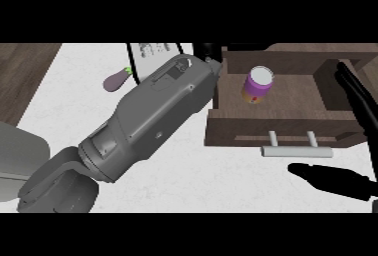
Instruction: Pick up the can, place it into the drawer and close the drawer
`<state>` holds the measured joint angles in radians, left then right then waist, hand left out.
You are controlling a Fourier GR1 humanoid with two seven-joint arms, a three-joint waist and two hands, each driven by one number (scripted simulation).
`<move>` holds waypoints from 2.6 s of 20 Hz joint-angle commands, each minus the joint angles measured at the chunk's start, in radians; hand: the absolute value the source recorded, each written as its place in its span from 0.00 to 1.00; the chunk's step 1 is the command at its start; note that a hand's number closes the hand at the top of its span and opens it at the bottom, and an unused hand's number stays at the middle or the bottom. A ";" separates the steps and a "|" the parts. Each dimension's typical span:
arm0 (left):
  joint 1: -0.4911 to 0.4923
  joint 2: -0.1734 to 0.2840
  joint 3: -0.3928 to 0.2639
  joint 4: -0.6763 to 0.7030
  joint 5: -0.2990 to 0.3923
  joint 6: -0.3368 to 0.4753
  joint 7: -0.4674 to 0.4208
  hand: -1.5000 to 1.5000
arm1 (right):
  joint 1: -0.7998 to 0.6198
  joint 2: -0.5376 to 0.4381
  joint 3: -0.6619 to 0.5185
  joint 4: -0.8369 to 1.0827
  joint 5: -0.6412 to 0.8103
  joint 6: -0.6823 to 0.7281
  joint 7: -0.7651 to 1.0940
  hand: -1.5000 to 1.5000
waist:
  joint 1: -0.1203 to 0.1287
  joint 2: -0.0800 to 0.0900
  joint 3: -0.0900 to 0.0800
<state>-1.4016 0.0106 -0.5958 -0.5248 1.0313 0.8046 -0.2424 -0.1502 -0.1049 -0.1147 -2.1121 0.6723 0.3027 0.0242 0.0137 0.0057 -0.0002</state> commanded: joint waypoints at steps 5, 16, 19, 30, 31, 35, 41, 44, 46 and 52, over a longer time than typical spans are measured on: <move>0.019 0.086 -0.005 -0.077 -0.044 -0.004 0.090 0.00 | -0.192 -0.051 0.090 0.370 0.229 -0.133 -0.103 0.00 | 0.016 -0.004 0.000; 0.100 0.199 -0.009 -0.226 -0.095 0.017 0.177 0.00 | -0.385 -0.033 0.136 0.878 0.461 -0.399 -0.149 0.00 | 0.034 -0.003 0.001; 0.147 0.222 0.004 -0.261 -0.114 0.034 0.180 0.00 | -0.471 0.022 0.171 0.965 0.534 -0.406 -0.056 0.00 | 0.023 -0.006 0.000; 0.212 0.330 -0.011 -0.431 -0.162 0.027 0.278 0.00 | -0.626 -0.018 0.056 1.433 0.598 -0.747 -0.138 0.00 | 0.054 0.003 0.002; 0.210 0.316 0.006 -0.406 -0.172 0.036 0.254 0.00 | -0.640 -0.019 0.046 1.456 0.588 -0.763 -0.155 0.00 | 0.038 0.006 0.002; 0.244 0.371 0.012 -0.476 -0.175 0.028 0.282 0.00 | -0.690 -0.020 0.016 1.560 0.612 -0.871 -0.139 0.00 | 0.063 0.010 0.002; 0.260 0.373 0.010 -0.526 -0.196 0.056 0.316 0.00 | -0.809 -0.075 -0.046 1.692 0.586 -0.926 -0.191 0.00 | 0.060 0.016 0.003; 0.265 0.413 0.019 -0.552 -0.207 0.043 0.336 0.00 | -0.887 -0.065 -0.048 1.750 0.612 -0.952 -0.150 0.00 | 0.065 0.015 0.002; 0.255 0.437 0.027 -0.581 -0.205 0.032 0.362 0.00 | -0.894 -0.101 -0.066 1.785 0.605 -0.976 -0.172 0.00 | 0.071 0.017 0.003; 0.272 0.485 0.040 -0.635 -0.206 0.011 0.398 0.00 | -0.986 -0.134 -0.075 1.849 0.625 -0.983 -0.138 0.00 | 0.095 0.024 0.002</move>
<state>-1.1250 0.4446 -0.5739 -1.1246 0.8193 0.8446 0.1200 -1.0704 -0.2067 -0.1724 -0.2988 1.2953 -0.6648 -0.1310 0.0907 0.0266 0.0022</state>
